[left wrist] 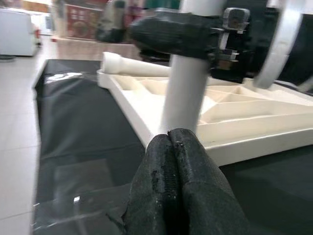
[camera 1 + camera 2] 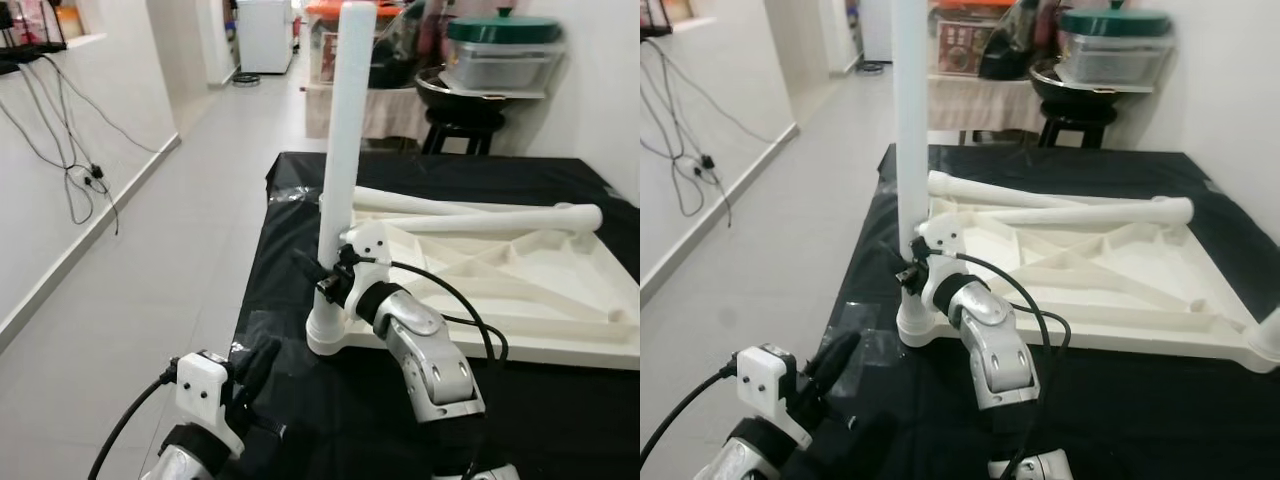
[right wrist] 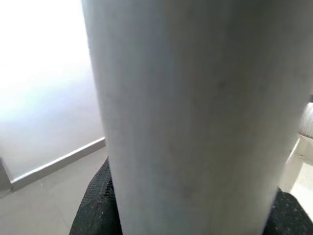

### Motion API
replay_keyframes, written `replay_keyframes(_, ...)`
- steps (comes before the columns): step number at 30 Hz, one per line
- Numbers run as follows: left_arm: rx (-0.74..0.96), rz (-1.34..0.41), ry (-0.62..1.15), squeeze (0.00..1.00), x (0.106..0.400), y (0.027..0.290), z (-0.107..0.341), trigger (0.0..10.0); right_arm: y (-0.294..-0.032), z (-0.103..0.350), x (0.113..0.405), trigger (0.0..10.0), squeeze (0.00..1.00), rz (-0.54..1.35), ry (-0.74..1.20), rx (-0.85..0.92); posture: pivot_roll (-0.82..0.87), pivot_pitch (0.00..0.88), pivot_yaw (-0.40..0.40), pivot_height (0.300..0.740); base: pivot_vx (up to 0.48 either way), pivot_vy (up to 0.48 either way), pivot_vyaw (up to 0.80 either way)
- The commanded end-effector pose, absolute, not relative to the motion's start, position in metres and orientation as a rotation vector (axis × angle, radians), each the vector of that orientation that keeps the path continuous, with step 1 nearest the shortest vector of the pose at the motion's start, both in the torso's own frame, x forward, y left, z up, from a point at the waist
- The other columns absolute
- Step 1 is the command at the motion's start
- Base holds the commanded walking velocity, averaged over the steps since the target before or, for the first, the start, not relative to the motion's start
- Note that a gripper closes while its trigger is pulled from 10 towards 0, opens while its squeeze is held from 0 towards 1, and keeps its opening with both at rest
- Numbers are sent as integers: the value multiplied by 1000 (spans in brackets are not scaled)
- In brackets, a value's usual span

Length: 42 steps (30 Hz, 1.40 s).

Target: Building children table

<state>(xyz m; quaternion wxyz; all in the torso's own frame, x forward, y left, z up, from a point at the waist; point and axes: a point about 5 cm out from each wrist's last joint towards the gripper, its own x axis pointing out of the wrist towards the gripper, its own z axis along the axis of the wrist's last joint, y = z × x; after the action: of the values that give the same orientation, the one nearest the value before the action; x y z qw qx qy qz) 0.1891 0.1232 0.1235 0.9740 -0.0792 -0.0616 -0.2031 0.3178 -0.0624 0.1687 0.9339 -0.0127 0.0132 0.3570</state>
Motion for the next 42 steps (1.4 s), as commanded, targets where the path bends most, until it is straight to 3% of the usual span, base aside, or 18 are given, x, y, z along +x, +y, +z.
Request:
replay_keyframes(1,-149,-410,-118,0,189,124,122,10000,-68,127,312,0,0,728,243,-10,1,65,-18,740,0,0,0)
replay_keyframes(2,-149,-410,-118,0,189,124,122,10000,-68,127,312,0,0,728,243,-10,1,65,-18,740,0,0,0)
replay_keyframes(3,-147,-407,-119,0,188,125,123,10000,-68,129,314,3569,0,712,239,-9,2,63,-13,740,0,0,0)
replay_keyframes(4,-146,-405,-120,0,188,125,123,10000,-68,131,314,3569,0,680,239,-10,2,63,-13,740,0,0,0)
replay_keyframes(5,-145,-403,-121,0,188,125,123,10000,-67,135,314,10000,0,678,227,-5,2,65,-12,740,0,0,0)
replay_keyframes(6,-146,-404,-120,0,189,125,123,10000,-66,140,315,10000,1000,677,212,1,-1,66,-8,740,0,0,0)
replay_keyframes(11,-149,-407,-119,0,190,126,123,10000,-63,154,319,10000,1000,781,173,41,-4,64,-5,740,0,0,0)
replay_keyframes(13,-150,-408,-120,0,190,126,123,10000,-62,167,323,10000,1000,972,126,41,-6,63,-4,740,0,0,0)
replay_keyframes(17,-150,-408,-120,0,191,126,123,10000,-62,173,325,10000,1000,1047,91,21,-4,61,-3,740,0,0,0)
replay_keyframes(18,-150,-407,-121,0,191,126,123,10000,-62,181,324,10000,980,1176,55,-12,-4,59,-2,740,0,0,0)
replay_keyframes(21,-150,-407,-121,0,191,126,123,10000,-62,181,324,10000,980,1176,55,-12,-4,59,-2,740,0,0,0)
replay_keyframes(22,-150,-407,-121,0,192,125,123,10000,-62,188,325,10000,0,1291,40,-28,1,57,-3,740,0,0,0)
replay_keyframes(28,-150,-407,-121,0,193,125,122,10000,-65,196,328,10000,0,1597,65,-95,9,49,0,740,0,0,0)
replay_keyframes(29,-150,-407,-120,0,193,125,122,10000,-66,194,329,8784,0,1636,88,-94,9,49,0,740,0,0,0)
replay_keyframes(32,-150,-407,-120,0,193,125,122,10000,-66,193,330,8784,0,1652,104,-87,9,49,0,740,0,0,0)
replay_keyframes(33,-150,-407,-120,0,193,125,122,10000,-66,193,332,627,0,1654,113,-80,7,47,1,740,0,0,0)
replay_keyframes(35,-151,-407,-121,0,193,125,122,10000,-66,192,334,0,0,1648,112,-82,7,47,1,740,0,0,0)
replay_keyframes(42,-152,-407,-122,0,193,124,122,10000,-72,190,336,0,0,1625,106,-78,1,50,0,740,0,0,0)
